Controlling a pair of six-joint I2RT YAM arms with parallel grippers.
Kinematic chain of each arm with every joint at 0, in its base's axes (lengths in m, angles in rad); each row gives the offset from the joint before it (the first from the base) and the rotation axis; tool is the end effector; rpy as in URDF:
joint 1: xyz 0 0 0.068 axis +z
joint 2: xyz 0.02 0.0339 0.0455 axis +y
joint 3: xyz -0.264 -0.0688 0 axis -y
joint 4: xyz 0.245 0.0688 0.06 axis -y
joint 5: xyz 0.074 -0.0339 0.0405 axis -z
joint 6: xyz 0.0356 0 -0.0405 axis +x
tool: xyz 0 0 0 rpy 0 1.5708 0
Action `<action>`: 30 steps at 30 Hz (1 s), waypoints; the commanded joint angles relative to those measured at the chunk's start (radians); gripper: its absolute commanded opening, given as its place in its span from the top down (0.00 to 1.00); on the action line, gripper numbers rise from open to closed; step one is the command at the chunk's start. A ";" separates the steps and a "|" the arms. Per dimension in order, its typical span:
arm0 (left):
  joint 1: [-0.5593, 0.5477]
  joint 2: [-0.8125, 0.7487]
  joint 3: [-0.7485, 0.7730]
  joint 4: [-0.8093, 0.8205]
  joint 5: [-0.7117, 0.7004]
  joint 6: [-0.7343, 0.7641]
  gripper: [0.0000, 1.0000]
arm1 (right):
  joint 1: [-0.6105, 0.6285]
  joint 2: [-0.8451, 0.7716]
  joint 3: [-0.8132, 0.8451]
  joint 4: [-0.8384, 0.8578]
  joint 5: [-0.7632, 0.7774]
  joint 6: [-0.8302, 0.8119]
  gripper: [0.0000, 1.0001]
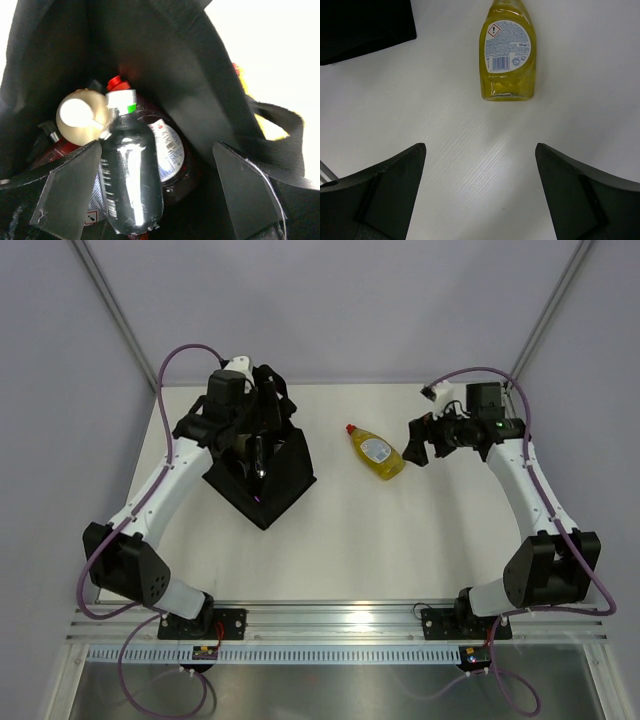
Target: Place the personal care products into the canvas bag
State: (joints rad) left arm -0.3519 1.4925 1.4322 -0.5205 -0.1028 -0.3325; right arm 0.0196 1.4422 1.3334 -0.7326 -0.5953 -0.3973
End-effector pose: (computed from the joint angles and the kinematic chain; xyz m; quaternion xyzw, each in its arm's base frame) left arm 0.3195 -0.1134 0.3618 -0.0159 0.8790 -0.1166 0.4621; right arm 0.3047 0.0259 0.3312 -0.2872 0.8522 0.2051 0.3864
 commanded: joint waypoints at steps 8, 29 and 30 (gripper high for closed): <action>0.005 -0.208 0.094 0.024 0.233 0.101 0.01 | 0.275 0.154 0.019 0.288 0.340 0.089 0.01; 0.004 -0.957 -0.610 0.051 0.316 -0.076 0.01 | 0.496 0.713 0.308 0.263 1.003 -0.120 0.00; 0.004 -0.969 -0.622 0.063 0.325 -0.085 0.01 | 0.494 0.722 0.317 0.257 0.993 -0.109 0.00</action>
State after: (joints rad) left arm -0.3519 0.5678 0.8352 -0.5243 0.1669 -0.3679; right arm 0.5133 2.1368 1.5955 -0.4915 0.3305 -0.4759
